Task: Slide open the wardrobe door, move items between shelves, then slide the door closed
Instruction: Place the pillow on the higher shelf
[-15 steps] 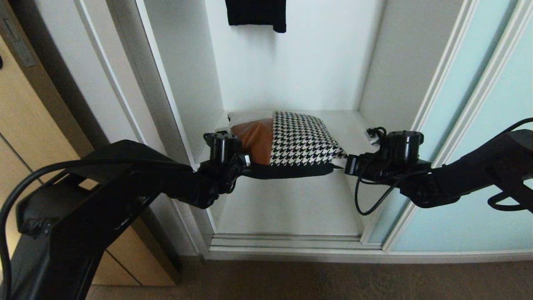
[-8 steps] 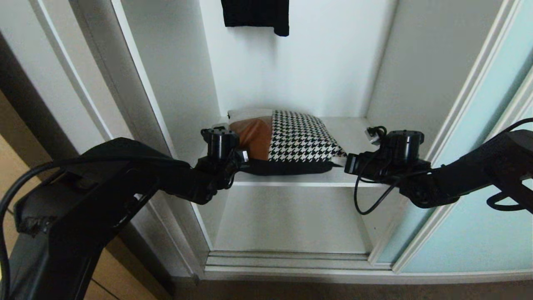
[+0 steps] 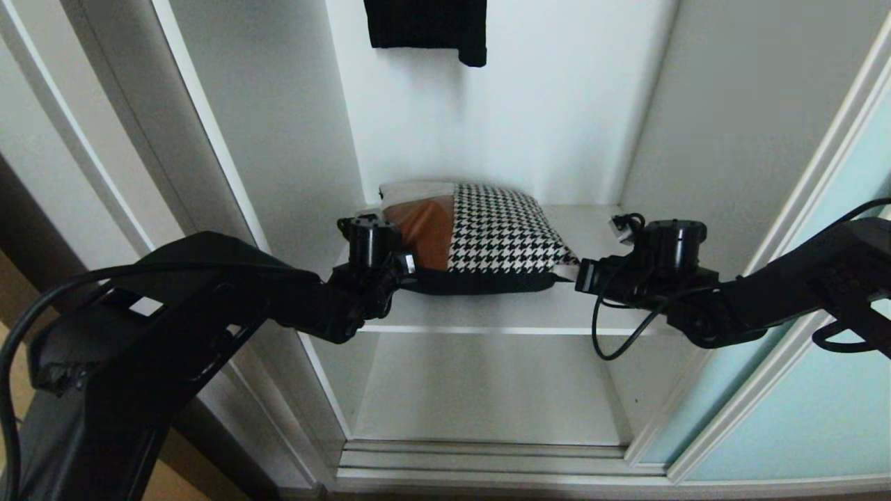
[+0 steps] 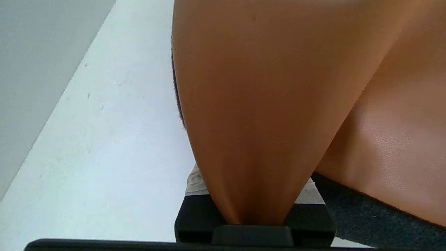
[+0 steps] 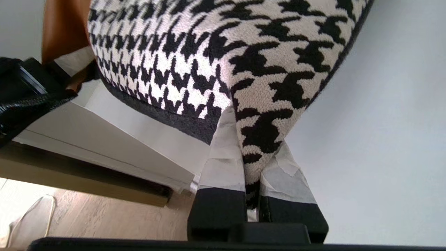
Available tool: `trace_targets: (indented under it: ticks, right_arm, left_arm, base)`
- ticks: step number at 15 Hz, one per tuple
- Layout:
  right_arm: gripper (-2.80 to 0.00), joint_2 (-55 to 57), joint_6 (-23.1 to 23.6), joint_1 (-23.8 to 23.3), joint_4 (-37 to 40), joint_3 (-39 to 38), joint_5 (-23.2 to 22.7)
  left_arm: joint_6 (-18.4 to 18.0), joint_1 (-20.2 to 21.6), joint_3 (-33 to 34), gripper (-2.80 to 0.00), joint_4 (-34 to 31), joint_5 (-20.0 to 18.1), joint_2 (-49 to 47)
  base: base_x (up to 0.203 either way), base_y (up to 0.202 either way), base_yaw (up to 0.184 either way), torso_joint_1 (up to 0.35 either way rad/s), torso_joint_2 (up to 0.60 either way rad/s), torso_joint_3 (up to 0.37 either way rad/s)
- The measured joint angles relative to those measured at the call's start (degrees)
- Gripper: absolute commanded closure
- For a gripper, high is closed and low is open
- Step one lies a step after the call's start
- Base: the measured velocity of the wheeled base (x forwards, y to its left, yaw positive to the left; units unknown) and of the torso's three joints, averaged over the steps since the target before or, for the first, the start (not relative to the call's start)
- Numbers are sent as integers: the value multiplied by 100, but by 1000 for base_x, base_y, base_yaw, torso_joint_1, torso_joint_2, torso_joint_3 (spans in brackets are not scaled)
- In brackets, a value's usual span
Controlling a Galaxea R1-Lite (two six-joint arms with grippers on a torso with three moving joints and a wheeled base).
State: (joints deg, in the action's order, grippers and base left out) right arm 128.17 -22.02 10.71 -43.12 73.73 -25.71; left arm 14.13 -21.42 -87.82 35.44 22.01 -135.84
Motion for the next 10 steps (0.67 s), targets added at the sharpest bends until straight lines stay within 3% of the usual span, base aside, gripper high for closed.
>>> trace_targets:
  ticks: [3, 9, 10]
  right_arm:
    - [0, 113, 27, -26, 141, 96, 41]
    - [0, 320, 52, -35, 92, 132, 136]
    - [0, 333, 49, -35, 93, 132, 139]
  left_arm:
    - [2, -16, -341, 0, -431, 255, -108]
    - [20, 20, -1054, 0, -566, 706, -579]
    - [15, 23, -1050, -280, -567, 714, -608]
  base:
    - [0, 0, 0, 0, 0, 0]
    - [0, 0, 0, 0, 0, 0]
    - [0, 0, 0, 0, 0, 0]
